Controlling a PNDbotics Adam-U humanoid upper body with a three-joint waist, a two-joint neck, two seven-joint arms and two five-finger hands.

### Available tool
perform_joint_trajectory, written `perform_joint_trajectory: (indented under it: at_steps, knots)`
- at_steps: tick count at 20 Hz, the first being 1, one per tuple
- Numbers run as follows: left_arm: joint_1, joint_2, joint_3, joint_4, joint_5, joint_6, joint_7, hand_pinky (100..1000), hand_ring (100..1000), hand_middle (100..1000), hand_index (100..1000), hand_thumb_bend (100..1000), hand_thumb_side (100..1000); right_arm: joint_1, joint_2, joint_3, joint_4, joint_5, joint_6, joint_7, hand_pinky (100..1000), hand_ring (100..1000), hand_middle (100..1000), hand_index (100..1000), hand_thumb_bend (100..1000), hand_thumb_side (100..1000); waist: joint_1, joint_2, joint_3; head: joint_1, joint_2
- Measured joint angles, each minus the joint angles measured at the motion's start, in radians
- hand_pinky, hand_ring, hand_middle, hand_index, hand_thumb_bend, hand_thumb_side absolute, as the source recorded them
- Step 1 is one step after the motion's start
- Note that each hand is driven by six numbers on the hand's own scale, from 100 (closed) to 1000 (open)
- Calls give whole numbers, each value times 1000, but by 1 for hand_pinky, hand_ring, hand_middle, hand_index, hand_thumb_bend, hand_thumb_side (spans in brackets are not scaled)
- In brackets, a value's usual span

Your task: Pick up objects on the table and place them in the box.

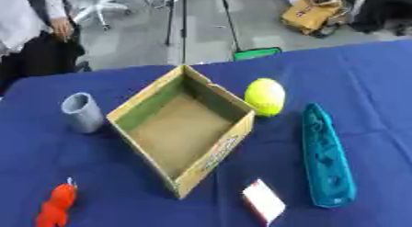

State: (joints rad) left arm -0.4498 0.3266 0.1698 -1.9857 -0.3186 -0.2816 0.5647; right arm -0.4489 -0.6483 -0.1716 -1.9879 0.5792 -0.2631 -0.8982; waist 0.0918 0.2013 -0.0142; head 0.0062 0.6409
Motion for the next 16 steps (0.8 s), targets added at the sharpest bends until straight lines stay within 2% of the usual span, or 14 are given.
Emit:
perform_joint_trajectory:
  at_steps: [10, 13, 15, 16]
  knots:
    - [0, 0, 0, 0, 0, 0, 0, 915, 976, 1000, 1000, 100, 1000, 0, -4, 0, 0, 0, 14, 1, 798, 836, 839, 845, 100, 1000, 1, 0, -3, -2, 0]
    - [0, 0, 0, 0, -1, 0, 0, 915, 975, 1000, 1000, 100, 1000, 10, -19, 0, 0, 0, 79, 18, 828, 848, 851, 850, 100, 1000, -2, 0, -4, -17, 0]
    - [0, 0, 0, 0, -3, 1, 0, 914, 975, 1000, 1000, 100, 1000, 25, -38, 0, 0, 1, 160, 54, 843, 852, 855, 854, 100, 1000, -6, 0, -5, -24, 0]
    - [0, 1, 0, 0, -4, 2, 0, 914, 975, 1000, 1000, 100, 1000, 31, -48, 0, 0, 4, 207, 79, 853, 857, 853, 857, 100, 920, -8, 0, -5, -26, 0]
